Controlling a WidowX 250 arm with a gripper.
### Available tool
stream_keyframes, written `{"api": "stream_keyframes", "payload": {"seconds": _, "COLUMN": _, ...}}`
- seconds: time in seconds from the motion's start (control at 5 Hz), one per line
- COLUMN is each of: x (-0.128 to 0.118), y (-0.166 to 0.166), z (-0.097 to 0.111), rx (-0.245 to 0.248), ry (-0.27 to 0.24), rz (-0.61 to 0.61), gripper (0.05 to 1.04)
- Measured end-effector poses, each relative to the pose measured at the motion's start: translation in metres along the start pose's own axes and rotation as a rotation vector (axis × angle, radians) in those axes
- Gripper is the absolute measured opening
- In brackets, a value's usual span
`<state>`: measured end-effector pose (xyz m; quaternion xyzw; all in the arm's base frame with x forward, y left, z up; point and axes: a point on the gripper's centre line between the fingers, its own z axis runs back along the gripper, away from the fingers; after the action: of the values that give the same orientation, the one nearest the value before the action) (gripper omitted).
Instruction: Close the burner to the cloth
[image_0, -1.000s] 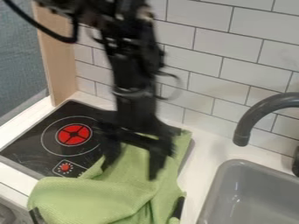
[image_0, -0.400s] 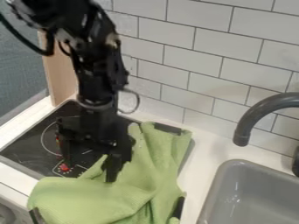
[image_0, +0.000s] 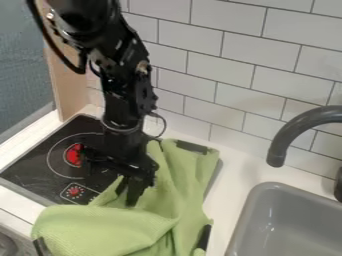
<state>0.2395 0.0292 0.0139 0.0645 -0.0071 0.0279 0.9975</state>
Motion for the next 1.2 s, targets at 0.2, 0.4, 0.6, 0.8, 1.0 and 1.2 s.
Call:
{"api": "stream_keyframes", "payload": {"seconds": 0.2, "x": 0.009, "y": 0.0, "z": -0.002, "rx": -0.017, "ry": -0.021, "rz": -0.013, "gripper": 0.999}}
{"api": "stream_keyframes", "payload": {"seconds": 0.4, "x": 0.016, "y": -0.006, "z": -0.008, "rx": -0.051, "ry": -0.02, "rz": -0.051, "gripper": 0.938}}
{"api": "stream_keyframes", "payload": {"seconds": 0.6, "x": 0.018, "y": -0.006, "z": -0.015, "rx": -0.053, "ry": -0.009, "rz": -0.058, "gripper": 0.624}}
{"api": "stream_keyframes", "payload": {"seconds": 0.8, "x": 0.021, "y": -0.002, "z": -0.02, "rx": -0.029, "ry": -0.004, "rz": -0.052, "gripper": 0.329}}
{"api": "stream_keyframes", "payload": {"seconds": 1.0, "x": 0.022, "y": 0.007, "z": -0.021, "rx": 0.001, "ry": -0.001, "rz": -0.03, "gripper": 0.135}}
{"api": "stream_keyframes", "payload": {"seconds": 1.2, "x": 0.02, "y": 0.017, "z": -0.021, "rx": 0.01, "ry": 0.018, "rz": 0.005, "gripper": 0.058}}
